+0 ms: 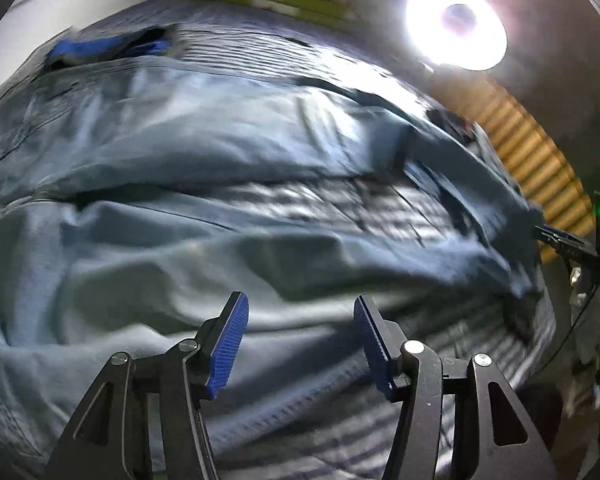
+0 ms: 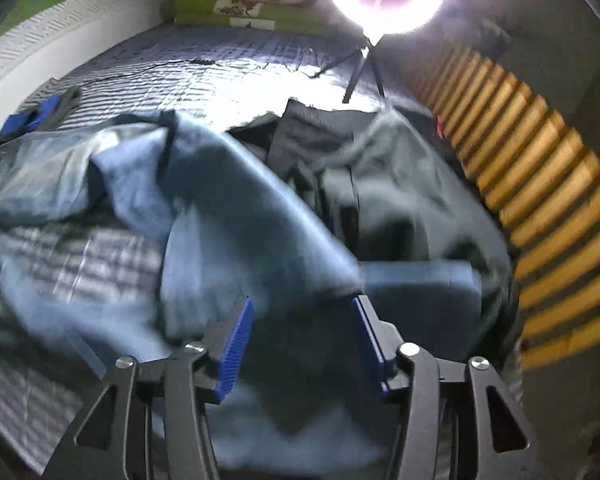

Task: Organize objects

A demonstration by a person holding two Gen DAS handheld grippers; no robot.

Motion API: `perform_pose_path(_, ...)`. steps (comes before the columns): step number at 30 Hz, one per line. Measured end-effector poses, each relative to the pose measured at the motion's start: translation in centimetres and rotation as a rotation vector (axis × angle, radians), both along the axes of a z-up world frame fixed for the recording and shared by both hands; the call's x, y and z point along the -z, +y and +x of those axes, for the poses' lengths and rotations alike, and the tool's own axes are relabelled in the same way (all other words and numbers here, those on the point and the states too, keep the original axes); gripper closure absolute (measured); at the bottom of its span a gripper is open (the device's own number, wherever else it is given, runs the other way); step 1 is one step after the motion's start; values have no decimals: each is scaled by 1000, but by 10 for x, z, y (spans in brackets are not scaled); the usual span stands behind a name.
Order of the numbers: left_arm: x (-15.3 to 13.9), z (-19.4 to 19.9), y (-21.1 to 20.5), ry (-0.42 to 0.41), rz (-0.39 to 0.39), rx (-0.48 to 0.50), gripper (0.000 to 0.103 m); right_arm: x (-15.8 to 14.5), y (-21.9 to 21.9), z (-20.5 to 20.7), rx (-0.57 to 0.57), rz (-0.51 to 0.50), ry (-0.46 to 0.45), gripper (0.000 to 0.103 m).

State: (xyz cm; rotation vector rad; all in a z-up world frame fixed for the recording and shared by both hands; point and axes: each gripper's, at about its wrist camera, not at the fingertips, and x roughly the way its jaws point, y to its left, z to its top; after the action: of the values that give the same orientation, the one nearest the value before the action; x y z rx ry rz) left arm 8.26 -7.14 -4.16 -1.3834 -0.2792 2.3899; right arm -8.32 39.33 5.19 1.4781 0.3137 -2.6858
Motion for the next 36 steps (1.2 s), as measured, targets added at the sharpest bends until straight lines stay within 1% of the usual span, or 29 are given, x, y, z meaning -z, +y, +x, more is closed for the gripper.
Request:
perform_pose_path(2, 3, 13, 19, 19, -43, 53, 38, 6, 10, 28, -6, -32, -4, 51)
perform_pose_path(4, 11, 27, 35, 39, -77, 95, 35, 15, 9, 55, -35, -17, -9, 45)
perform_pose_path(6, 25, 36, 44, 33, -96, 93, 33, 23, 3, 74, -67, 25, 5, 43)
perform_pose_path(8, 40, 39, 51, 12, -130, 66, 33, 31, -8, 85, -109, 67, 12, 43)
perform_pose_path(10, 44, 42, 53, 29, -141, 39, 33, 40, -23, 87, -154, 111, 10, 39)
perform_pose_path(12, 41, 41, 52, 17, -137, 6, 33, 52, -41, 85, -193, 191, 24, 38)
perform_pose_path(13, 39, 39, 53, 12, -139, 0, 33, 56, -48, 83, -212, 211, 28, 38)
perform_pose_path(15, 38, 35, 56, 7, -179, 9, 34, 68, -63, 77, -259, 244, 16, 38)
perform_pose_path(17, 39, 29, 60, -12, -204, 20, 36, 79, -75, 71, -281, 321, 21, 38)
perform_pose_path(18, 40, 26, 60, -18, -212, 18, 44, 84, -79, 68, -287, 358, 15, 39)
perform_pose_path(19, 40, 24, 61, -21, -220, 18, 53, 85, -80, 65, -290, 372, 6, 43)
perform_pose_path(20, 40, 23, 62, -20, -233, 23, 72, 84, -78, 61, -289, 366, -6, 50)
perform_pose_path(21, 40, 22, 62, -19, -236, 26, 76, 81, -75, 59, -280, 354, -13, 70)
perform_pose_path(22, 38, 23, 61, -15, -231, 21, 79, 74, -69, 56, -260, 331, -21, 88)
perform_pose_path(23, 36, 23, 60, -12, -223, 13, 85, 67, -64, 54, -245, 307, -19, 95)
perform_pose_path(24, 32, 24, 58, -12, -204, 6, 96, 58, -59, 54, -238, 278, -11, 98)
perform_pose_path(26, 23, 29, 54, -6, -172, 3, 96, 38, -53, 59, -226, 236, 16, 98)
perform_pose_path(28, 12, 35, 50, 13, -169, 6, 99, 19, -51, 63, -231, 207, 31, 98)
perform_pose_path(31, -9, 52, 42, 51, -172, 14, 100, -18, -54, 76, -260, 195, 64, 98)
perform_pose_path(32, -18, 61, 38, 66, -168, 18, 100, -27, -56, 80, -268, 188, 70, 98)
perform_pose_path(36, -51, 101, 21, 119, -163, 42, 100, -82, -53, 96, -293, 117, 103, 98)
